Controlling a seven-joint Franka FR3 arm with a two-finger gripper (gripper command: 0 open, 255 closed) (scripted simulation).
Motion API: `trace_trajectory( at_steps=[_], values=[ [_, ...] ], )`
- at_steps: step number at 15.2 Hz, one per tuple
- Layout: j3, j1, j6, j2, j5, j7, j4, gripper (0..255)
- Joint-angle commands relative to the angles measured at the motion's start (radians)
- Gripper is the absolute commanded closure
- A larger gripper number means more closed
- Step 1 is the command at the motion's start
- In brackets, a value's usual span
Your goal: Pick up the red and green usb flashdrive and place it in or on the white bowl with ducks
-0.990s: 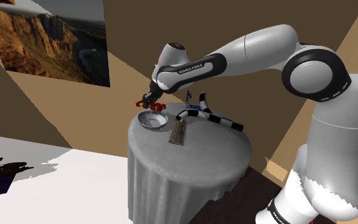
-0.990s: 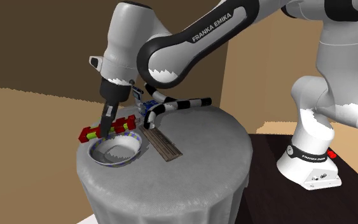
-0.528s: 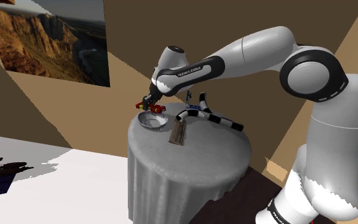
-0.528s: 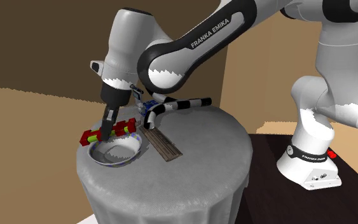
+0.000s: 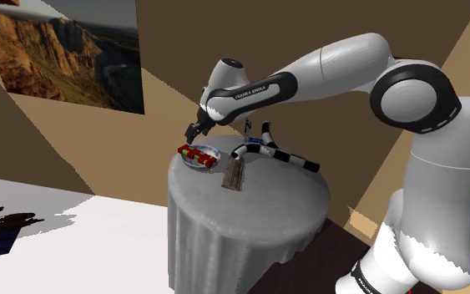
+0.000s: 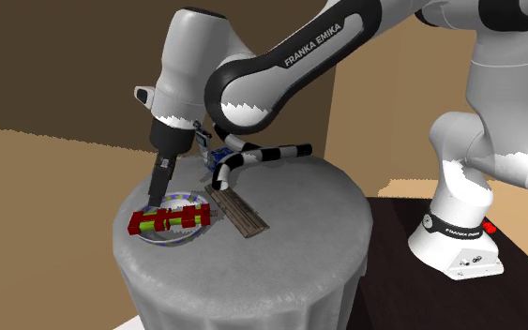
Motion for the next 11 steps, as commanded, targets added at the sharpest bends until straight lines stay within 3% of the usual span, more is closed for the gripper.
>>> trace_trajectory(
  at_steps=[1,3,11],
  values=[
    [-0.004,0.007,-0.033,-0.040,-0.012,0.010,-0.006,0],
    [-0.007,0.012,-0.073,-0.088,-0.025,0.018,-0.013,0],
    [-0.007,0.012,-0.073,-0.088,-0.025,0.018,-0.013,0]
  ],
)
